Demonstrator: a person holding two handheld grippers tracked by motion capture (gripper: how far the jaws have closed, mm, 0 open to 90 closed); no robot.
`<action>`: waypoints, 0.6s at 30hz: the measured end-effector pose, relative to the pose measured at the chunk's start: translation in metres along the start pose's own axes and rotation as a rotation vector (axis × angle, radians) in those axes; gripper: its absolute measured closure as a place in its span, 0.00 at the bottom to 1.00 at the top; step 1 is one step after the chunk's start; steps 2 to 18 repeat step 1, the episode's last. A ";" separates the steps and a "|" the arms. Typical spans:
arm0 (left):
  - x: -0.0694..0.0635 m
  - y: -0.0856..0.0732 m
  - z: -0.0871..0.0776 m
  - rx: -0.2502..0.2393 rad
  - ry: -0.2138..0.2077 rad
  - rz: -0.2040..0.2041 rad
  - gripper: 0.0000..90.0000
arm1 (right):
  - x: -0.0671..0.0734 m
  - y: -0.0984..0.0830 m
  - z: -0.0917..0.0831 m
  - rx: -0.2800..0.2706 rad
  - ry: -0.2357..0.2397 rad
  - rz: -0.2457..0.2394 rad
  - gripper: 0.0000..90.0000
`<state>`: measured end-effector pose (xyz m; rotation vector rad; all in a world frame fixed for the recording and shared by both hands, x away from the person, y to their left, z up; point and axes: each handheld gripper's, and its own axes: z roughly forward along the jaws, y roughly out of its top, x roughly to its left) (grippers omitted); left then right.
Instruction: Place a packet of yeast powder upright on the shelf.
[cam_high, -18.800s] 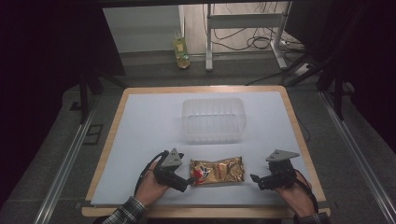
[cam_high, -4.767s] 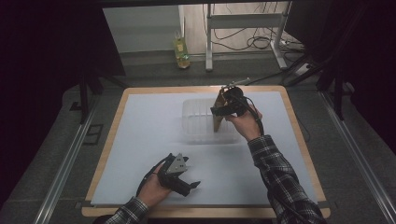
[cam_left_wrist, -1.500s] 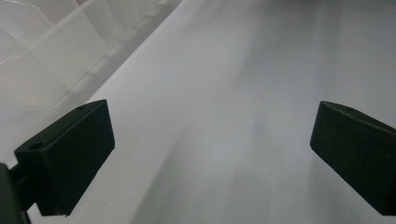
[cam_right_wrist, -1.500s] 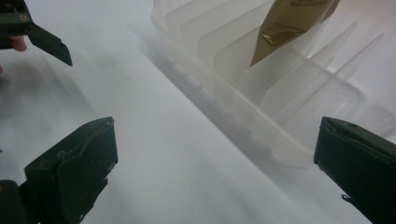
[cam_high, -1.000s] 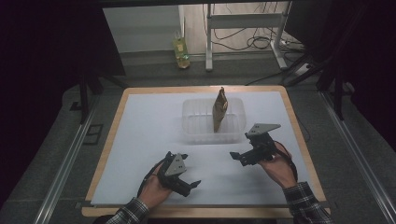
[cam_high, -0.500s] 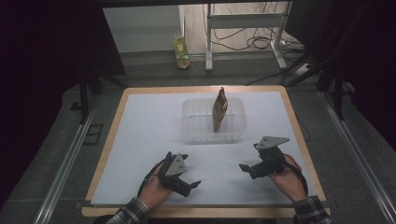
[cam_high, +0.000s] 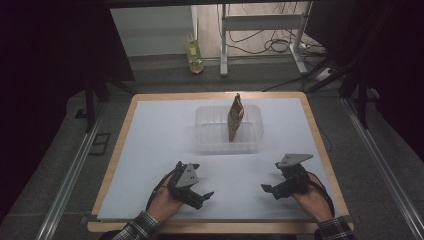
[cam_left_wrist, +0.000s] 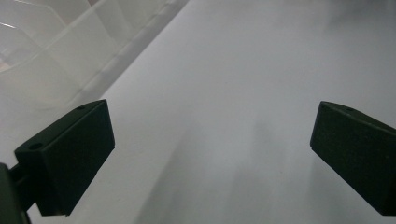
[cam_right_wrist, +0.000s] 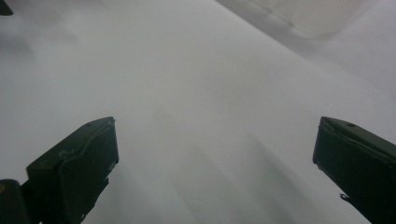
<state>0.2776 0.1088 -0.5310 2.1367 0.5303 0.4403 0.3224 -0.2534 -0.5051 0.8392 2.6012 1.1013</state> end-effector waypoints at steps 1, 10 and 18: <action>0.000 0.000 0.000 0.000 0.002 0.000 0.00 | 0.000 0.000 0.000 0.000 0.000 0.000 0.00; 0.000 0.000 0.000 0.000 0.002 0.000 0.00 | 0.000 0.000 0.000 0.000 0.000 0.000 0.00; 0.000 0.000 0.000 0.000 0.002 0.000 0.00 | 0.000 0.000 0.000 0.000 0.000 0.000 0.00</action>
